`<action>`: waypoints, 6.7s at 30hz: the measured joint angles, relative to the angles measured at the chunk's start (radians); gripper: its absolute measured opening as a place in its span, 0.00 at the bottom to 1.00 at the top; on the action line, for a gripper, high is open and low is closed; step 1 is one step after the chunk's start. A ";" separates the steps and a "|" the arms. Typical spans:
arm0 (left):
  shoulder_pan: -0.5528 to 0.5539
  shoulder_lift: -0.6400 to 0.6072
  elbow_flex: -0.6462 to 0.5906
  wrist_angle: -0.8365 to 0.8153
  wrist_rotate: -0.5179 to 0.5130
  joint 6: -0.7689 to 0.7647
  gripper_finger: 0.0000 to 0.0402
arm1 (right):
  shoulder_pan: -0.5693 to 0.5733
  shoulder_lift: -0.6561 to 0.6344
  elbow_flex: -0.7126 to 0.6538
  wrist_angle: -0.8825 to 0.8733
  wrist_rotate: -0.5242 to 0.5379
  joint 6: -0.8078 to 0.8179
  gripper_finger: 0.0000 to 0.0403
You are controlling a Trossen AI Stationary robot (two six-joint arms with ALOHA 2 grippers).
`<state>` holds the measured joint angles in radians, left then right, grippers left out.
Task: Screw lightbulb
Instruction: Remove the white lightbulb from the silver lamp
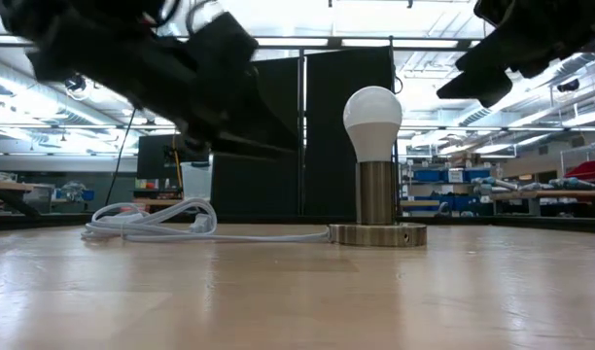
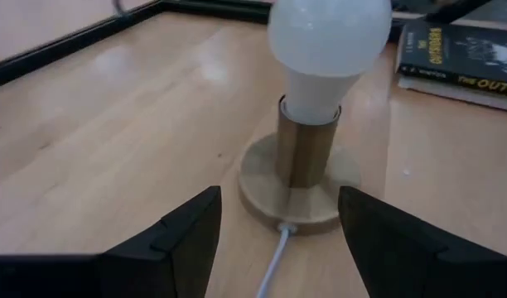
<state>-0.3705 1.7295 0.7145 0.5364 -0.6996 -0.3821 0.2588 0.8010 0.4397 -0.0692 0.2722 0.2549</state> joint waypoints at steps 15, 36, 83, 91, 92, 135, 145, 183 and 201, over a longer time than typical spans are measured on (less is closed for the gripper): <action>0.063 0.207 0.060 0.300 0.046 0.115 0.62 | -0.001 0.106 0.000 0.047 0.005 -0.022 0.77; 0.104 0.347 0.204 0.280 0.136 0.198 0.76 | -0.001 0.146 0.000 0.084 0.007 -0.027 0.77; 0.159 0.469 0.248 0.363 0.179 0.221 0.49 | 0.203 0.817 0.000 0.813 0.517 0.098 0.77; 0.159 0.469 0.247 0.371 0.182 0.221 0.49 | 0.174 0.991 0.004 1.098 0.566 0.018 0.77; 0.159 0.469 0.247 0.371 0.182 0.221 0.49 | 0.165 1.013 0.004 1.159 0.564 -0.007 0.77; 0.156 0.468 0.247 0.353 0.253 0.244 0.49 | -0.039 1.189 -0.091 1.641 -0.104 -0.211 0.40; 0.157 0.469 0.249 0.355 0.270 0.251 0.49 | -0.260 1.188 -0.091 1.641 -0.659 -0.182 0.42; 0.159 0.470 0.245 0.353 0.218 0.232 0.49 | 0.204 1.037 0.030 1.225 0.576 -0.128 0.77; 0.159 0.471 0.243 0.356 0.184 0.213 0.49 | 0.156 1.216 0.222 1.195 0.764 0.026 0.77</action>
<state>-0.2115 2.2002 0.9573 0.8929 -0.5152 -0.1688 0.4146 2.0173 0.6612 1.1254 1.0365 0.2812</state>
